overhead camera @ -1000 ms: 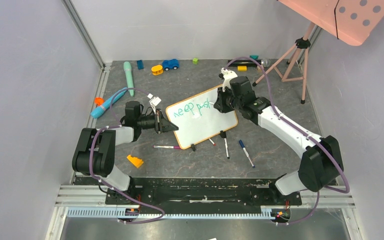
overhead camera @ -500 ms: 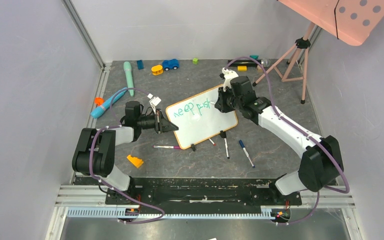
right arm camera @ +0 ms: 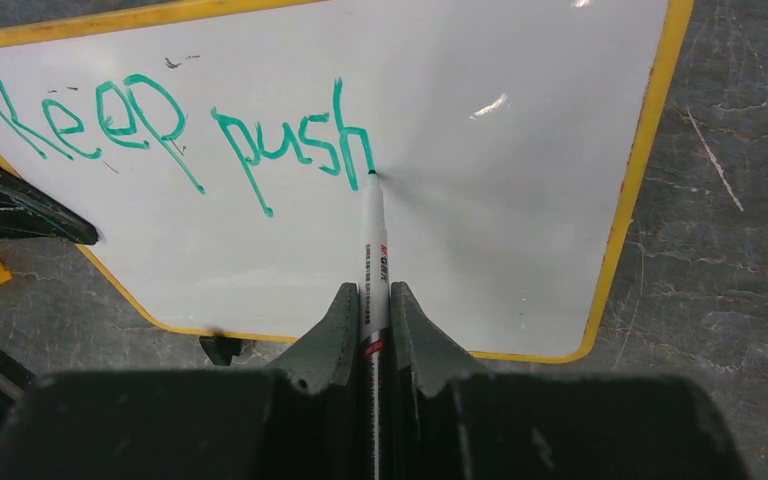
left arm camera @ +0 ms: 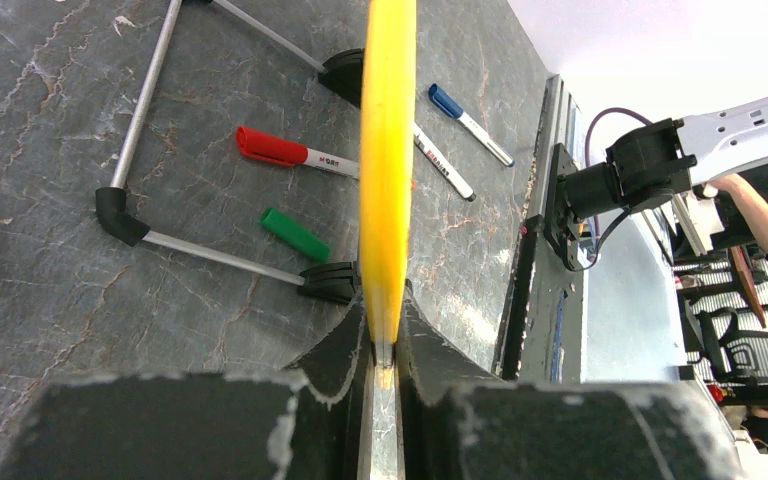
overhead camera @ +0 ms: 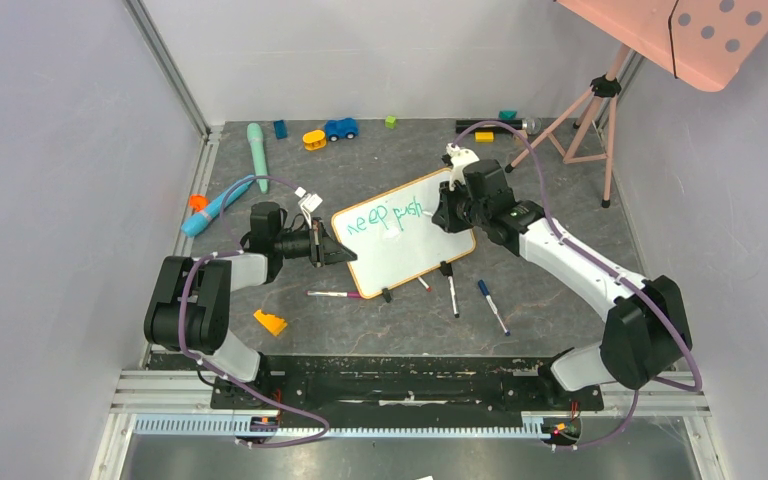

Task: Write a sentence on the whiteboard

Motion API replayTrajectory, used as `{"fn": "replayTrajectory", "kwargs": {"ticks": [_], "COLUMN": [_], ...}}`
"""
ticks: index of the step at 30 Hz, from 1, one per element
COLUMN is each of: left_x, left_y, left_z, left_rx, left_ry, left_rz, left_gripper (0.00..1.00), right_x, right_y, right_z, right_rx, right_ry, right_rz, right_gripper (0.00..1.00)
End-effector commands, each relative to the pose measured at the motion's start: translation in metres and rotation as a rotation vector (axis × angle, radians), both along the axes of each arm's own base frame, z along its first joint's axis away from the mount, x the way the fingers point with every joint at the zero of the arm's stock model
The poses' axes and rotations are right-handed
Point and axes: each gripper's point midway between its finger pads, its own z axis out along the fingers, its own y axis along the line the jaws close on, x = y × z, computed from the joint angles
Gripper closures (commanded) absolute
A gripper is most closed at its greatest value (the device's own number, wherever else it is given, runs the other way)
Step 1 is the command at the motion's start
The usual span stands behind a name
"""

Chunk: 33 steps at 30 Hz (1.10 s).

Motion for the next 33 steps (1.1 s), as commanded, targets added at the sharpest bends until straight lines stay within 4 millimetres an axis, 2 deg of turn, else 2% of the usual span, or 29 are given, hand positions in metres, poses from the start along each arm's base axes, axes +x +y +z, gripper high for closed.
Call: {"fn": "replayTrajectory", "kwargs": {"ticks": [1, 7, 11, 24, 33], "left_x": [-0.003, -0.003, -0.004, -0.004, -0.004], "left_y": [-0.003, -0.003, -0.003, -0.003, -0.003], "left_z": [0.008, 0.008, 0.008, 0.009, 0.009], "left_rx": [-0.005, -0.006, -0.006, -0.009, -0.009], "left_ry": [-0.028, -0.029, -0.028, -0.028, -0.025], "left_rz": [-0.032, -0.032, -0.032, -0.037, -0.037], "left_gripper": [0.98, 0.98, 0.98, 0.98, 0.98], "right_x": [0.005, 0.006, 0.008, 0.025, 0.032], "right_y": [-0.003, -0.003, -0.003, 0.006, 0.005], "right_z": [0.02, 0.047, 0.058, 0.054, 0.048], "right_rx": [0.023, 0.066, 0.086, 0.074, 0.055], "right_ry": [-0.053, -0.122, -0.15, -0.142, -0.13], "right_rz": [-0.02, -0.014, -0.018, -0.003, -0.02], "right_gripper": [1.0, 1.0, 1.0, 1.0, 1.0]}}
